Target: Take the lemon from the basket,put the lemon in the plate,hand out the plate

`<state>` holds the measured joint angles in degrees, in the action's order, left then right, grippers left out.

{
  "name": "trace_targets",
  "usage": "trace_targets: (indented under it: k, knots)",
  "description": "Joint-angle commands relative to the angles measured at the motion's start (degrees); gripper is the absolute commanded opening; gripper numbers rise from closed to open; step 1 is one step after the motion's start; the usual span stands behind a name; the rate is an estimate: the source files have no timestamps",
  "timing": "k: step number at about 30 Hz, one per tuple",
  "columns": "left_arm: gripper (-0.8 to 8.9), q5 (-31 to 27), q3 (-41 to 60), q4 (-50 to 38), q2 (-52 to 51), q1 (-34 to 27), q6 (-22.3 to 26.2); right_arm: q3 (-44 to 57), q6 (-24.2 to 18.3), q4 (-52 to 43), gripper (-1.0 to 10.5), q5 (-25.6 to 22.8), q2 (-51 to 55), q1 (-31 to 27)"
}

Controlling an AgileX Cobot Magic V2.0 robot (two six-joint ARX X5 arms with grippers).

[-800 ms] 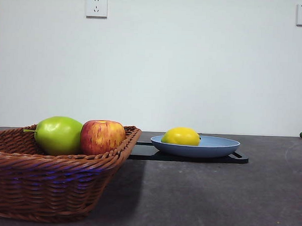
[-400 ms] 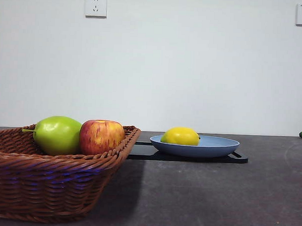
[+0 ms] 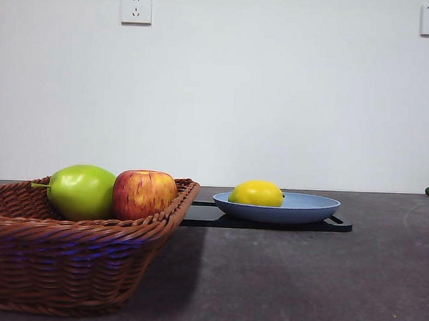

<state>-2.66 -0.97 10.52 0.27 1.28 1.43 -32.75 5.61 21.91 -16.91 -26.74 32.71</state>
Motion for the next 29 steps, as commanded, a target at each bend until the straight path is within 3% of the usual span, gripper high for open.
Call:
trace_targets:
  k: [1, 22, 24, 29]
  knots:
    - [0.08, -0.07, 0.66, -0.61, -0.07, -0.17, -0.20, -0.70, 0.55, -0.46, 0.0, 0.00, -0.09, 0.37]
    - [0.08, -0.07, 0.66, -0.61, -0.07, -0.17, -0.20, -0.72, 0.28, -0.81, 0.0, -0.13, -0.09, 0.37]
    - [0.08, -0.07, 0.66, -0.61, -0.07, -0.17, -0.20, -0.70, -3.21, -0.72, 0.0, -1.95, 0.44, 0.35]
    - [0.08, -0.07, 0.66, -0.61, -0.07, -0.17, -0.20, 0.24, -6.23, 0.00, 0.0, -5.40, 6.54, -2.36]
